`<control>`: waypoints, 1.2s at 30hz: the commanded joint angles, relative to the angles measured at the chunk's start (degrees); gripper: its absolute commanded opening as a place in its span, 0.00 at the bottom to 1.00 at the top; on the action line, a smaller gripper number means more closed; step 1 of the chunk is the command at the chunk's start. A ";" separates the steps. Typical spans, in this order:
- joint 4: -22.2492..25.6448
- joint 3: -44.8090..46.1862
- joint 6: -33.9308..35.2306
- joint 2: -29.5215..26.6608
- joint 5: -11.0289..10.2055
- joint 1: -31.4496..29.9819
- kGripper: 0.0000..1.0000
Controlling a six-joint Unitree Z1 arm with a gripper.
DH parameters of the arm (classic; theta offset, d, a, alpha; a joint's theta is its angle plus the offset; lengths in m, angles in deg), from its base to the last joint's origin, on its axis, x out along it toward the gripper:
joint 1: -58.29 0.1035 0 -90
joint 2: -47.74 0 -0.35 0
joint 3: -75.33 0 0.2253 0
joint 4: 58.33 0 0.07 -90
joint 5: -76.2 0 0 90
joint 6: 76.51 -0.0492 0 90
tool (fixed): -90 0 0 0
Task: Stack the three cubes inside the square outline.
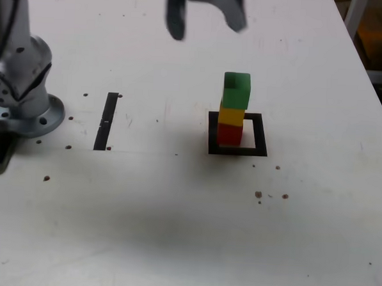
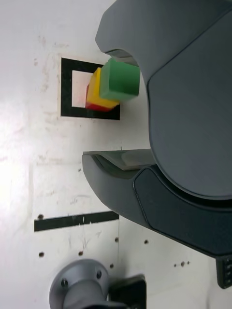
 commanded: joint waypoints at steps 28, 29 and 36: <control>-21.63 42.17 -0.07 -8.51 13.13 1.93 0.74; -22.91 43.03 -0.47 -8.39 13.21 1.93 0.74; -31.61 48.20 -3.32 -7.34 13.90 1.93 0.74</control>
